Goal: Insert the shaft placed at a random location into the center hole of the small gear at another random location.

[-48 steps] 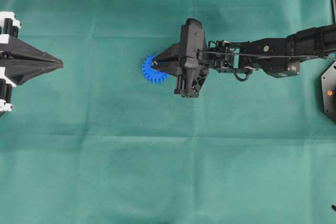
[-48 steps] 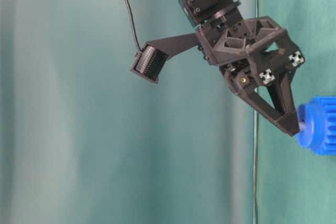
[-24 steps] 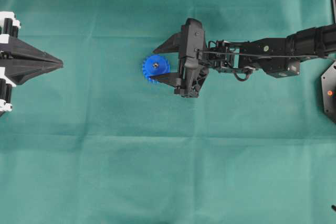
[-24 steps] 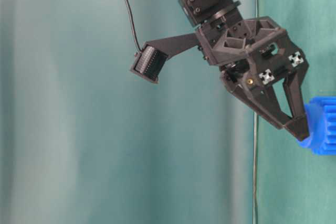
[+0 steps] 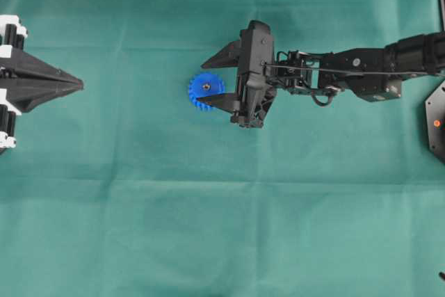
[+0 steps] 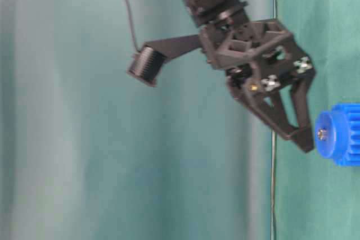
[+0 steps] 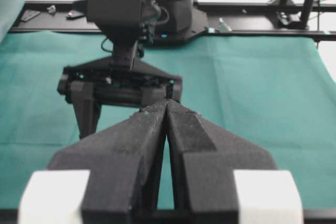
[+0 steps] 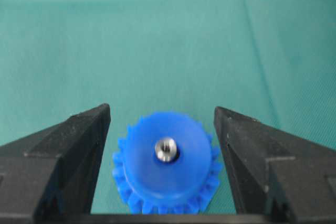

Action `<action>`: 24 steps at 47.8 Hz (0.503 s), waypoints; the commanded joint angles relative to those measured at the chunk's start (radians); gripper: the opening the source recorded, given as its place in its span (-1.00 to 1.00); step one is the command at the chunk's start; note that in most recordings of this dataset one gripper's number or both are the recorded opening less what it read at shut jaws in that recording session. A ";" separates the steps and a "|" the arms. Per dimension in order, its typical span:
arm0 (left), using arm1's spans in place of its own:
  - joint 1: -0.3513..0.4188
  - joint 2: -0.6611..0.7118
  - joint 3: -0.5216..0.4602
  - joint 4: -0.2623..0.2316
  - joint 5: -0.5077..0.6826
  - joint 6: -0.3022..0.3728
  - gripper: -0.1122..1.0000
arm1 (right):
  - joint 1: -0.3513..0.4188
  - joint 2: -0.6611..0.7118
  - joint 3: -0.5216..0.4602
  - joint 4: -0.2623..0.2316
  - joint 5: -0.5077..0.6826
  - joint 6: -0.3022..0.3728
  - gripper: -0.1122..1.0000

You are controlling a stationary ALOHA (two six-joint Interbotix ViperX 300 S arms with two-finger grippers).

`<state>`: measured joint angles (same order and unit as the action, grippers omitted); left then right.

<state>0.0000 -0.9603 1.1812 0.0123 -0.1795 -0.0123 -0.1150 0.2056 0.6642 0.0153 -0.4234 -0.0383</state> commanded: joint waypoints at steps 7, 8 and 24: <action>0.002 0.006 -0.023 0.002 -0.006 -0.002 -0.80 | 0.002 -0.044 -0.011 0.003 0.005 -0.006 0.61; 0.002 0.006 -0.023 0.002 -0.006 0.000 -0.80 | 0.002 -0.044 -0.011 0.003 0.006 -0.006 0.60; 0.002 0.006 -0.023 0.002 -0.006 -0.002 -0.80 | 0.002 -0.094 0.026 0.003 0.034 -0.005 0.60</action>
<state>0.0000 -0.9603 1.1812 0.0123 -0.1795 -0.0123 -0.1150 0.1626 0.6872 0.0169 -0.3942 -0.0383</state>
